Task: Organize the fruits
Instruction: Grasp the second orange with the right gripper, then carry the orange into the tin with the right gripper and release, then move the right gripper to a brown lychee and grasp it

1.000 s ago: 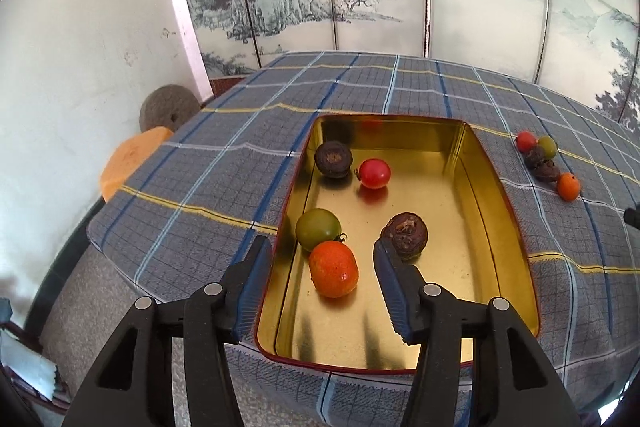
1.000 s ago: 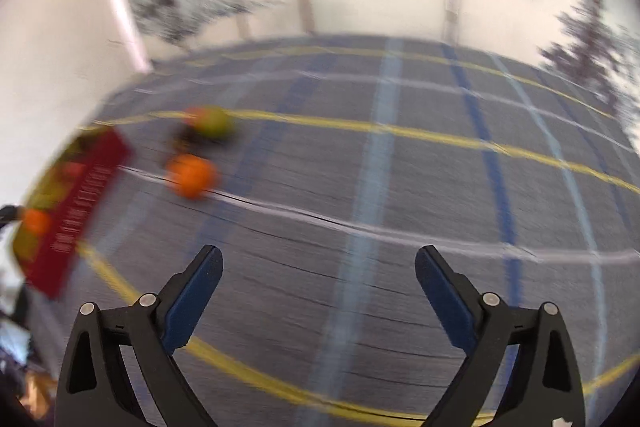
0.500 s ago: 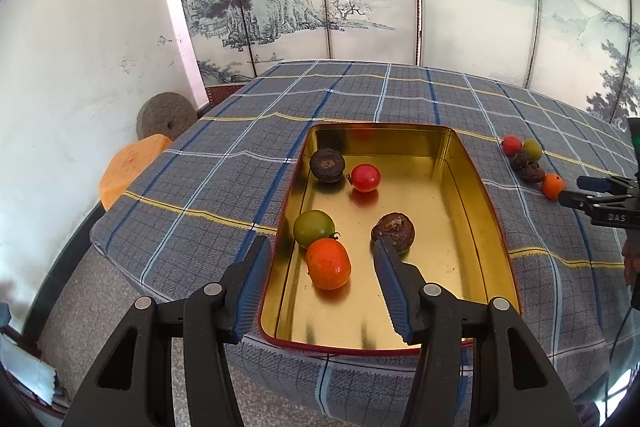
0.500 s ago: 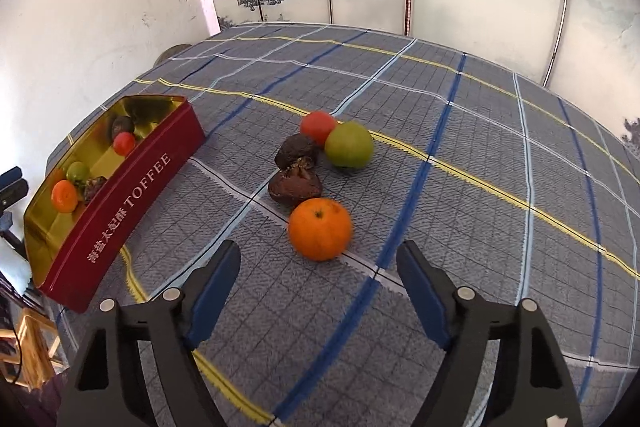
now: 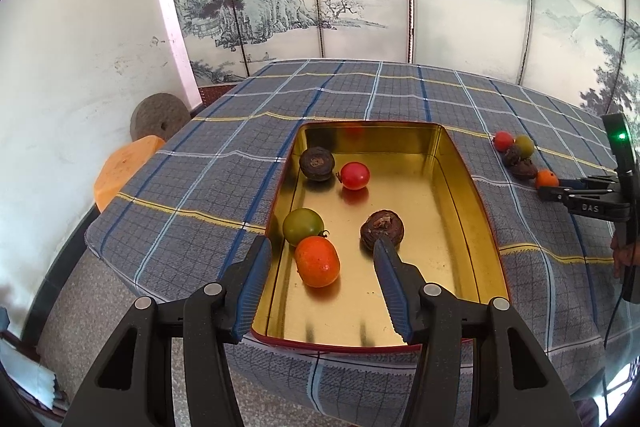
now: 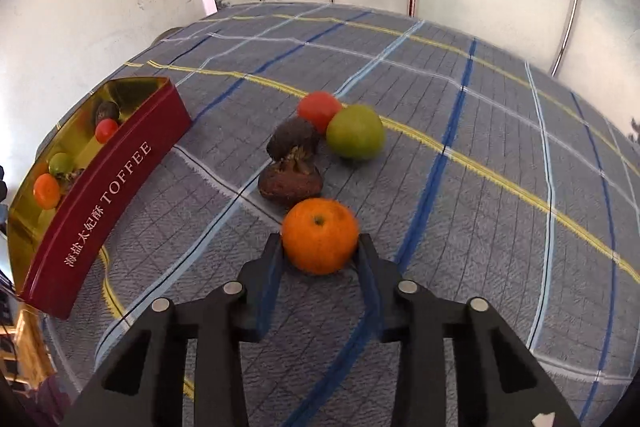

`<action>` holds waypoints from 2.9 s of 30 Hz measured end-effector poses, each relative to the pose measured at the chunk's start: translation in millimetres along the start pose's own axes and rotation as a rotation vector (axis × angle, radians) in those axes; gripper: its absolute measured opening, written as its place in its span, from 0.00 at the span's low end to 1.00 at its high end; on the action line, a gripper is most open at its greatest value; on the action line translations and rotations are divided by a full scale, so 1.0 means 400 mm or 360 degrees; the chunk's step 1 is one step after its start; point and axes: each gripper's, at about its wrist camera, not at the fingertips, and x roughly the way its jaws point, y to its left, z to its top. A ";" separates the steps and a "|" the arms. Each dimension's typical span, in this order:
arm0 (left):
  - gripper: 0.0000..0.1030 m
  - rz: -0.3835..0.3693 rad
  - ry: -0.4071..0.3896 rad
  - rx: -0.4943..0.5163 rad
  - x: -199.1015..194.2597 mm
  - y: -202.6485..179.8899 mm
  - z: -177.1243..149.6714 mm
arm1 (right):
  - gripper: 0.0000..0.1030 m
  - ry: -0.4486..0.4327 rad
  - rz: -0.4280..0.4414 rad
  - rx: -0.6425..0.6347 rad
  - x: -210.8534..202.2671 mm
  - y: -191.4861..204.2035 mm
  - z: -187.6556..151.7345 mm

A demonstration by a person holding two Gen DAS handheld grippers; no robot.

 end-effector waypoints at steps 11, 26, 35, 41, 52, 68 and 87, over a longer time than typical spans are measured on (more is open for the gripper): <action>0.53 0.0023 -0.0009 -0.0058 -0.010 0.041 -0.013 | 0.31 -0.0239 0.0480 -0.0193 -0.183 0.255 0.031; 0.53 0.0062 -0.0008 -0.0110 -0.020 0.105 -0.026 | 0.34 -0.0029 0.0560 -0.0558 -0.068 0.522 0.017; 0.53 0.0059 -0.0007 -0.0087 -0.022 0.094 -0.027 | 0.63 -0.0245 0.0563 -0.0458 -0.134 0.481 0.029; 0.53 0.0055 -0.0020 -0.0069 -0.029 0.085 -0.025 | 0.63 -0.0360 0.0448 -0.0314 -0.179 0.364 -0.012; 0.53 0.0017 -0.0002 -0.0028 -0.026 0.051 -0.022 | 0.63 -0.0187 0.0077 -0.0014 -0.087 0.083 -0.052; 0.53 -0.0151 -0.0005 0.0166 -0.029 -0.095 0.067 | 0.29 -0.0068 0.0035 -0.0075 0.039 0.054 0.041; 0.53 -0.0689 0.0332 0.0441 0.224 -0.463 0.272 | 0.29 -0.0110 -0.0389 0.0312 -0.161 -0.313 -0.164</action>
